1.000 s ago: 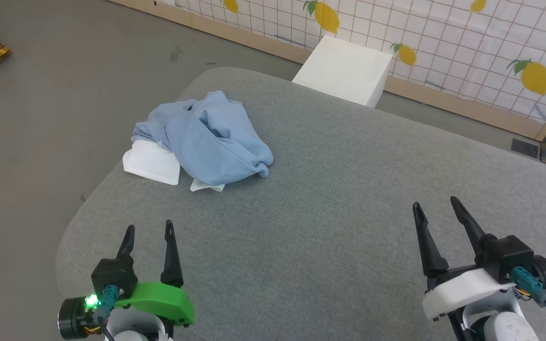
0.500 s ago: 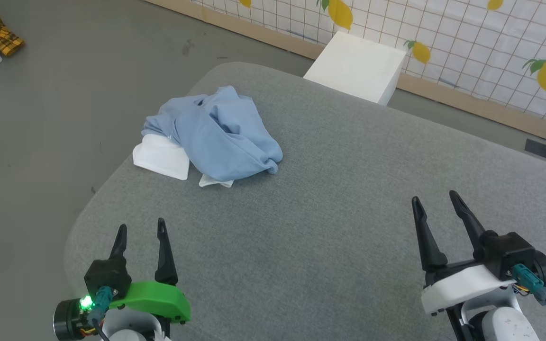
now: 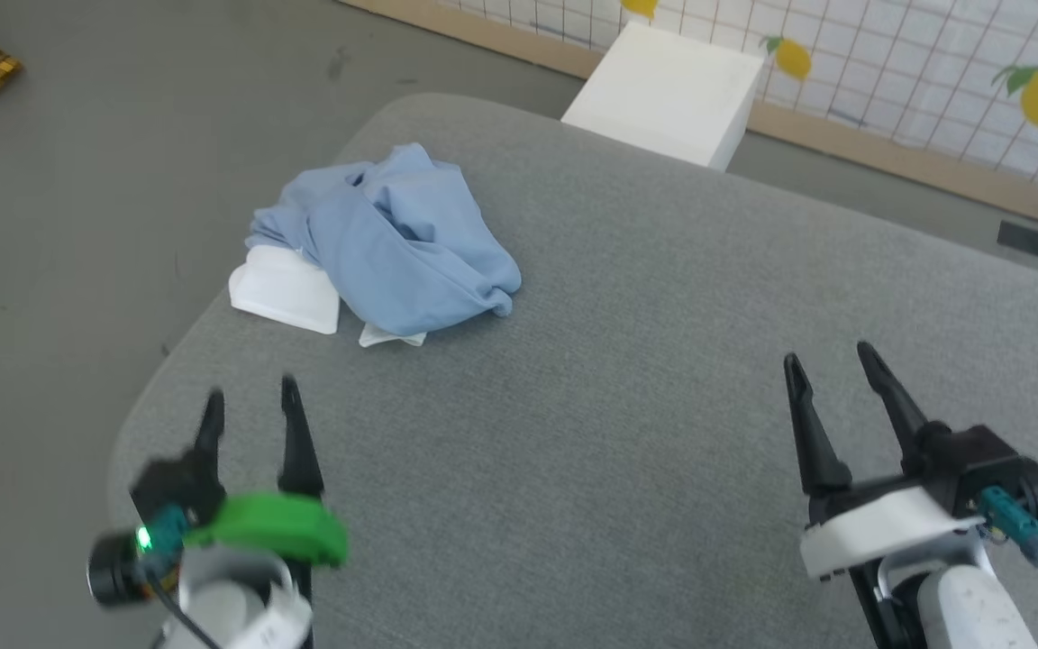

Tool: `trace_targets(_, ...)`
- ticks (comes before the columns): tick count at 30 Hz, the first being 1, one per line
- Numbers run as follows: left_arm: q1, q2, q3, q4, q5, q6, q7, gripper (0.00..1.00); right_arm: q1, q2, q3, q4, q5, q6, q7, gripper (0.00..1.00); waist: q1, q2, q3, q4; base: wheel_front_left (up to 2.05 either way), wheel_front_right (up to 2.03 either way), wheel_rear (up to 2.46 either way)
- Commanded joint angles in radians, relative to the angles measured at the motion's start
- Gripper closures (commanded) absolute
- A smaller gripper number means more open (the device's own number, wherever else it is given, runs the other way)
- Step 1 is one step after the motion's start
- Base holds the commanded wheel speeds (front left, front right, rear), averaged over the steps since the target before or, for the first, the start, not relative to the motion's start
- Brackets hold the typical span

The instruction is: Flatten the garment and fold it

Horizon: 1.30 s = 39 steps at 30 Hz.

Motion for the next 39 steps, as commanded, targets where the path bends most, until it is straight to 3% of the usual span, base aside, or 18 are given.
trace_targets(1,-0.066,0.016,0.009,0.000,-0.018,-0.013,0.012,0.00,-0.028,0.000,0.002,-0.016,-0.009,-0.002,0.005,0.00,0.0000,0.0000,0.049,-0.029,0.00,0.00,0.00)
trace_targets(9,-0.413,0.101,0.073,0.102,-0.094,-0.069,0.172,0.00,-0.109,0.000,0.017,-0.088,-0.050,-0.002,0.038,0.00,0.0000,0.0000,0.246,-0.143,0.00,0.00,0.00)
trace_targets(14,-0.585,0.179,0.096,0.208,-0.150,-0.108,0.359,0.00,-0.151,0.000,0.024,-0.099,-0.051,-0.002,0.035,0.00,0.0000,0.0000,0.355,-0.229,0.00,0.00,0.00)
trace_targets(19,-0.687,0.215,0.124,0.289,-0.227,-0.110,0.556,0.00,-0.190,-0.008,0.033,-0.094,-0.043,-0.002,0.023,0.00,0.0000,0.0000,0.432,-0.288,0.00,0.00,0.00)
trace_targets(23,-0.713,0.244,0.147,0.327,-0.274,-0.075,0.716,0.00,-0.221,-0.010,0.039,-0.089,-0.033,-0.002,0.009,0.00,0.0000,0.0000,0.480,-0.331,0.00,0.00,0.00)
trace_targets(28,-0.694,0.248,0.164,0.350,-0.317,0.014,0.901,0.00,-0.238,-0.017,0.036,-0.087,-0.027,-0.002,-0.002,0.00,0.0000,0.0000,0.524,-0.353,0.00,0.00,0.00)
trace_targets(32,-0.649,0.262,0.143,0.329,-0.295,0.082,0.994,0.00,-0.241,-0.023,0.033,-0.079,-0.026,-0.002,-0.007,0.00,0.0000,0.0000,0.533,-0.354,0.00,0.00,0.00)
trace_targets(35,-0.611,0.264,0.130,0.298,-0.296,0.105,1.053,0.00,-0.239,-0.022,0.029,-0.070,-0.024,-0.002,-0.010,0.00,0.0000,0.0000,0.523,-0.349,0.00,0.00,0.00)
trace_targets(36,-0.595,0.267,0.125,0.287,-0.299,0.105,1.077,0.19,-0.239,-0.021,0.030,-0.064,-0.022,-0.002,-0.011,0.00,0.0000,0.0000,0.512,-0.345,0.00,0.00,0.00)
trace_targets(37,-0.581,0.276,0.119,0.269,-0.298,0.100,1.088,0.67,-0.238,-0.021,0.032,-0.059,-0.020,-0.002,-0.013,0.00,0.0000,0.0000,0.500,-0.341,0.00,0.00,0.00)
trace_targets(38,-0.574,0.287,0.120,0.252,-0.288,0.099,1.074,0.92,-0.237,-0.020,0.033,-0.055,-0.018,-0.002,-0.014,0.00,0.0000,0.0000,0.488,-0.337,0.00,0.00,0.00)
trace_targets(39,-0.569,0.304,0.124,0.232,-0.267,0.102,1.034,1.00,-0.235,-0.020,0.034,-0.049,-0.015,-0.002,-0.017,0.00,0.0000,0.0000,0.470,-0.333,0.00,0.00,0.00)
